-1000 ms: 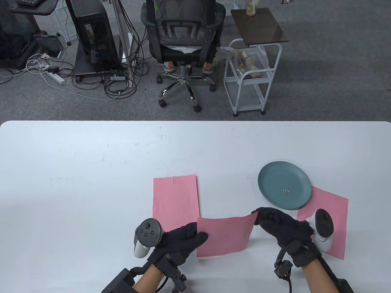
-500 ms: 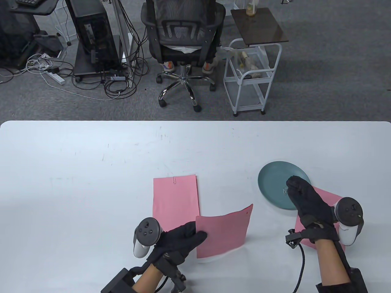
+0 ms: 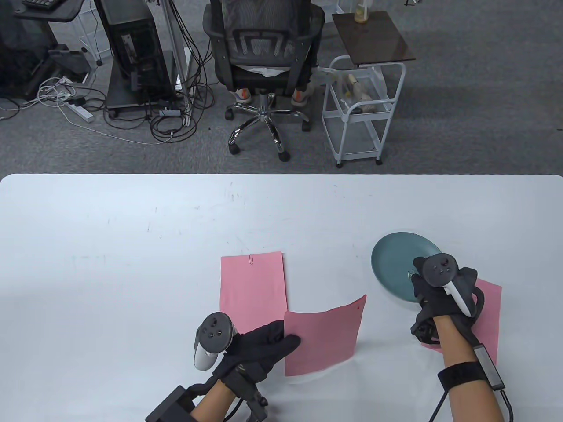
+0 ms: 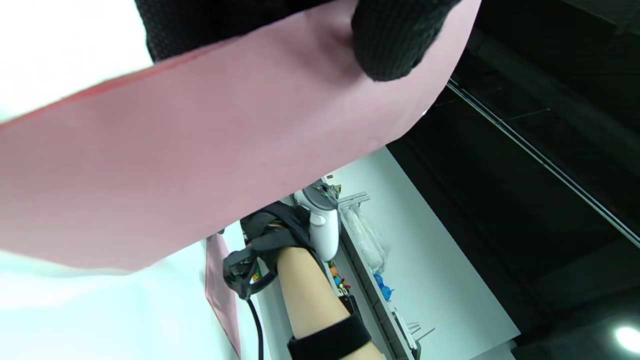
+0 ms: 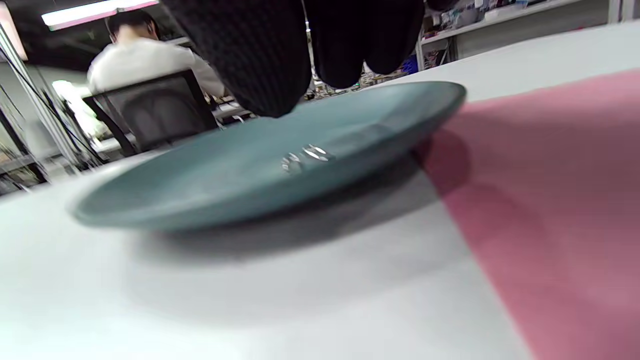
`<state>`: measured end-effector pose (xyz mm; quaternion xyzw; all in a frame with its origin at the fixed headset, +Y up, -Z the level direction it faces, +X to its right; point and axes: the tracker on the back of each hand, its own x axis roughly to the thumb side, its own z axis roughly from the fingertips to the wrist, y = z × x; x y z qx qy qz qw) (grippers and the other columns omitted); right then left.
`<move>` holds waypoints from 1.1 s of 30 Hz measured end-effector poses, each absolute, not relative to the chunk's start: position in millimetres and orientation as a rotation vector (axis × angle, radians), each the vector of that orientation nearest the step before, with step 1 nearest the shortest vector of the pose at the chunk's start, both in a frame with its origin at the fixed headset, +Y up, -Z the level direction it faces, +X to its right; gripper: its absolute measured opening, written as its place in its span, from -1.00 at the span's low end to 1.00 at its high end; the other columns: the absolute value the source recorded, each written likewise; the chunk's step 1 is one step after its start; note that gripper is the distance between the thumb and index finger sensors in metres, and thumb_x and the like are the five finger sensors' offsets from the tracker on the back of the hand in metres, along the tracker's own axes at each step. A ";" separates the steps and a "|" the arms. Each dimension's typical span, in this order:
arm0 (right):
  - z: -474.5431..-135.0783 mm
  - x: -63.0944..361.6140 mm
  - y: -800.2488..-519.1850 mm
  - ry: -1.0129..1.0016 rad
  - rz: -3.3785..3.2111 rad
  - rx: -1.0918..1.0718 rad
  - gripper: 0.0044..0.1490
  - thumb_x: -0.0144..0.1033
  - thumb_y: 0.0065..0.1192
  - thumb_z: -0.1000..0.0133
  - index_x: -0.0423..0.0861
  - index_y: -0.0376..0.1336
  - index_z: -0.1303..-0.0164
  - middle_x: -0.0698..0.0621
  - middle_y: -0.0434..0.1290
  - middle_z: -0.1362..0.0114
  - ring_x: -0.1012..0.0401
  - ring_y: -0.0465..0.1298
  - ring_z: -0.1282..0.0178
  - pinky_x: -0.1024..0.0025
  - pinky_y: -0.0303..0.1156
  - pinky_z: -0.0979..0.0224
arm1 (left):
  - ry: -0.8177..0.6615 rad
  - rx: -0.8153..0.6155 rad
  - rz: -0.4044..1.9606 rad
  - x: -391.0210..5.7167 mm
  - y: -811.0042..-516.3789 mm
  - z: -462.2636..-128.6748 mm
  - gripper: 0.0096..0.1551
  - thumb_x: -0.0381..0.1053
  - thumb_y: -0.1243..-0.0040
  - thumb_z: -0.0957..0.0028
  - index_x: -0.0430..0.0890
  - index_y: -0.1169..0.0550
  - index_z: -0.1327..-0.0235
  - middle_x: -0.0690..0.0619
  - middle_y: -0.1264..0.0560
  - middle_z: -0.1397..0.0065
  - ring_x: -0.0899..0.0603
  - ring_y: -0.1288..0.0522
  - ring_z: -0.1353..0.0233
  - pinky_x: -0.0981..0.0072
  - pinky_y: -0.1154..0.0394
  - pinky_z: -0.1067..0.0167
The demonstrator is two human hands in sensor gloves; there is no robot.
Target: Pinch and push to attach paper clips
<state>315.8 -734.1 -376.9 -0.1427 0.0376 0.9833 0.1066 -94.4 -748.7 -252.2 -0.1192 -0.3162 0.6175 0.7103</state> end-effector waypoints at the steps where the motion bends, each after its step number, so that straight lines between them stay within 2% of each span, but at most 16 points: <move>1: -379.0 315.2 -737.3 0.124 2.915 -0.434 -0.38 -0.29 0.31 -0.28 -0.01 0.22 -0.57 -0.10 0.19 -0.70 -0.06 0.14 -0.68 -0.05 -0.15 -0.73 | -0.704 -0.266 1.372 -94.1 -748.4 -252.1 -0.55 0.02 -0.20 -0.37 -0.02 -0.49 -0.48 -0.01 -0.59 -0.46 -0.17 -0.62 -0.39 -0.11 -0.47 -0.41; 7: -388.1 314.7 -750.2 0.175 2.945 -0.501 -0.40 -0.28 0.30 -0.28 0.00 0.23 -0.56 -0.09 0.20 -0.69 -0.06 0.15 -0.68 -0.05 -0.16 -0.73 | -0.714 -0.281 1.378 -92.6 -748.7 -252.4 -0.55 0.02 -0.19 -0.37 -0.02 -0.49 -0.49 -0.01 -0.59 -0.46 -0.17 -0.62 -0.40 -0.11 -0.47 -0.41; 22: -398.8 300.2 -752.2 0.118 3.058 -0.620 -0.53 -0.29 0.27 -0.31 -0.03 0.29 -0.44 -0.05 0.31 -0.59 -0.03 0.27 -0.59 -0.09 -0.08 -0.73 | -0.714 -0.280 1.383 -92.1 -748.6 -252.7 -0.55 0.01 -0.20 -0.37 -0.02 -0.49 -0.49 -0.02 -0.59 -0.45 -0.17 -0.63 -0.39 -0.11 -0.47 -0.41; 33: -407.7 290.2 -754.7 0.241 3.185 -0.674 -0.52 -0.26 0.14 -0.36 -0.07 0.22 -0.49 -0.06 0.27 -0.59 -0.02 0.23 -0.60 -0.12 -0.12 -0.76 | -0.710 -0.269 1.379 -94.1 -748.4 -253.2 -0.55 0.01 -0.20 -0.37 -0.03 -0.49 -0.48 -0.02 -0.60 -0.45 -0.17 -0.63 -0.38 -0.12 -0.47 -0.41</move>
